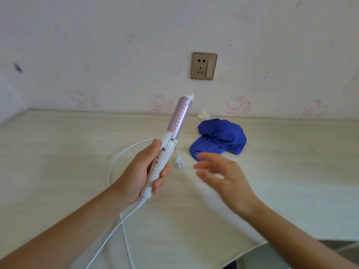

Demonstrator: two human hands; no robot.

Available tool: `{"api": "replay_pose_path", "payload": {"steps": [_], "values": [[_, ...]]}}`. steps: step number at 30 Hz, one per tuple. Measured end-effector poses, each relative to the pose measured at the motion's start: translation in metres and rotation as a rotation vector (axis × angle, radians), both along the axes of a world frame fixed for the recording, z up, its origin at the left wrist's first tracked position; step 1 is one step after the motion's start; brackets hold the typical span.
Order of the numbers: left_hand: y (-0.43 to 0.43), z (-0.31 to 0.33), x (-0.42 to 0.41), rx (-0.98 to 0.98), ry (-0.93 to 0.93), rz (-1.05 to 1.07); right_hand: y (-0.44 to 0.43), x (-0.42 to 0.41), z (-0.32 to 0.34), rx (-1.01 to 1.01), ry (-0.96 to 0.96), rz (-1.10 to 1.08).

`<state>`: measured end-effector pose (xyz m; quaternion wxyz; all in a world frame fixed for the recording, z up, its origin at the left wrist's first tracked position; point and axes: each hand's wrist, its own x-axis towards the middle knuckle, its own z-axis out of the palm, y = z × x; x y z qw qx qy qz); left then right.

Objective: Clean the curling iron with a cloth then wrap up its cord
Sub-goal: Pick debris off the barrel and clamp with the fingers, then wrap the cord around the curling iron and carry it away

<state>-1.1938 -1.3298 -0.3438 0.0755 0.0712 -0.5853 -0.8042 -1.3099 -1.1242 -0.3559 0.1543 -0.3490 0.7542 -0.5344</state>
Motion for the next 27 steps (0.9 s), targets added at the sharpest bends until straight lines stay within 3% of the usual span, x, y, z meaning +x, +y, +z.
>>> {"api": "replay_pose_path", "payload": {"steps": [2, 4, 8, 12, 14, 18, 21, 27], "values": [[0.006, 0.017, -0.002, -0.066, 0.084, 0.031, -0.038, 0.038, 0.012, -0.125, -0.309, 0.253], [0.008, 0.036, 0.000, -0.116, 0.159, 0.086, -0.070, 0.068, 0.017, -0.193, -0.479, 0.396], [-0.003, 0.061, 0.015, -0.243, 0.214, 0.126, -0.088, 0.093, 0.025, -0.231, -0.624, 0.539], [-0.008, 0.069, 0.036, -0.416, 0.160, 0.147, -0.075, 0.096, 0.040, -0.005, -0.591, 0.672], [-0.008, 0.073, 0.047, -0.526, 0.129, 0.111, -0.064, 0.094, 0.051, 0.139, -0.491, 0.696], [-0.013, 0.077, 0.065, -0.753, 0.053, 0.105, -0.035, 0.084, 0.076, 0.302, -0.072, 0.601], [-0.014, 0.076, 0.073, -0.935, -0.021, 0.105, -0.015, 0.072, 0.097, 0.318, 0.197, 0.479], [-0.016, 0.065, 0.087, -1.098, -0.085, -0.082, 0.002, 0.035, 0.122, 0.117, 0.416, 0.096]]}}
